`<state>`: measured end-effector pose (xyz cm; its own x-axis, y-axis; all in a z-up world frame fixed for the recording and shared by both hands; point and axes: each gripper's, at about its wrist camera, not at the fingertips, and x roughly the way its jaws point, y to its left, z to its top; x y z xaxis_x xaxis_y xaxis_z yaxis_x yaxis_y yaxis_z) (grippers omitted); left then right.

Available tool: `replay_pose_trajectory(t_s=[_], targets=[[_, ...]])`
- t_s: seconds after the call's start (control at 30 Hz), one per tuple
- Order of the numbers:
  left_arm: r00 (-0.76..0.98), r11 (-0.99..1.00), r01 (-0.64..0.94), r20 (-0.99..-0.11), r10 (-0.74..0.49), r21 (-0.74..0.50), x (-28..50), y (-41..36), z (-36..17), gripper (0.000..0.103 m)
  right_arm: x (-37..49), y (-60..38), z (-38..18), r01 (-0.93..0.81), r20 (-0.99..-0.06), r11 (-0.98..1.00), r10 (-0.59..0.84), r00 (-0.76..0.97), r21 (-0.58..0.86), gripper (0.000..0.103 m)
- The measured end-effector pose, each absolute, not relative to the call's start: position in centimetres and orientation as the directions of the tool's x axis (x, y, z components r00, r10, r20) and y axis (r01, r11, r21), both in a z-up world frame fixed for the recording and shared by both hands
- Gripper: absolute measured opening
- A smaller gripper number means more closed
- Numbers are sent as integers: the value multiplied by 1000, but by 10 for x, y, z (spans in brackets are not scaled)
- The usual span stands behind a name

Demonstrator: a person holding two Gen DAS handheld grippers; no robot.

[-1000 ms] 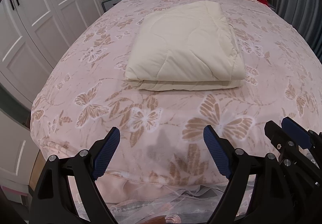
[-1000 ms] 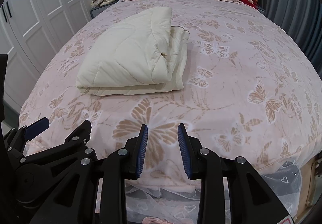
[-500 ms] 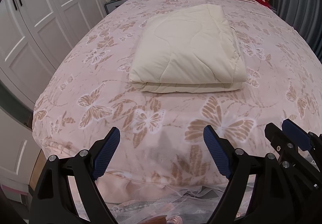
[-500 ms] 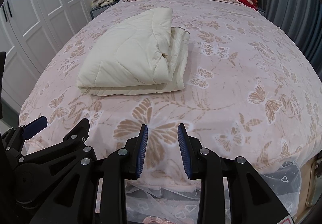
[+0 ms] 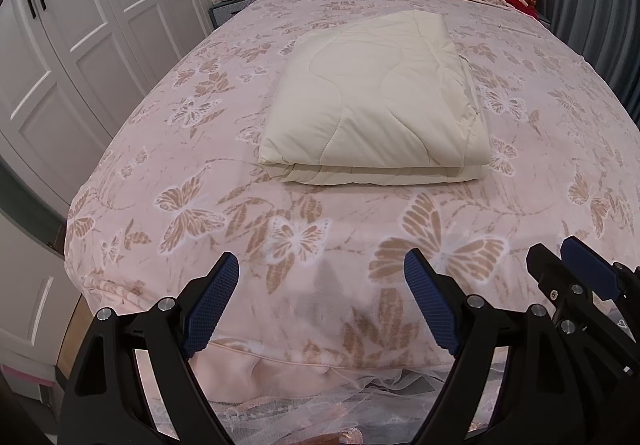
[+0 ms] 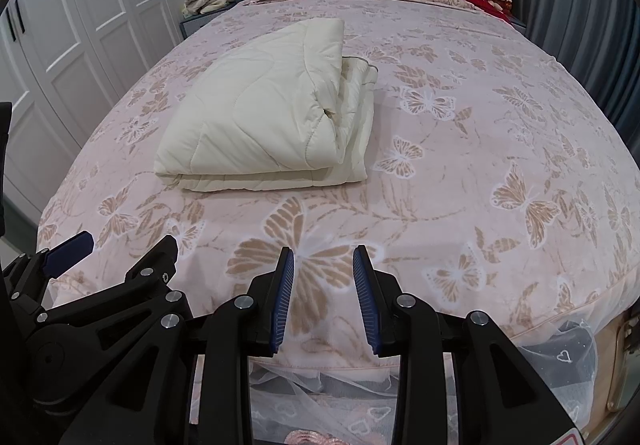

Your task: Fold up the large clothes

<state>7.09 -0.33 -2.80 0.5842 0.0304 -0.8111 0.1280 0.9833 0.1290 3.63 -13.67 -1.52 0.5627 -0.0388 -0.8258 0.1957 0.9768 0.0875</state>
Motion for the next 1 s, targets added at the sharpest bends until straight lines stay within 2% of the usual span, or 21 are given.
replay_pose_trajectory(t_s=[1.0], targets=[[588,982,132,-808,34,137,70,-4,-27,80,38,-136,-13,195,-825,977,-44,563,81,32]])
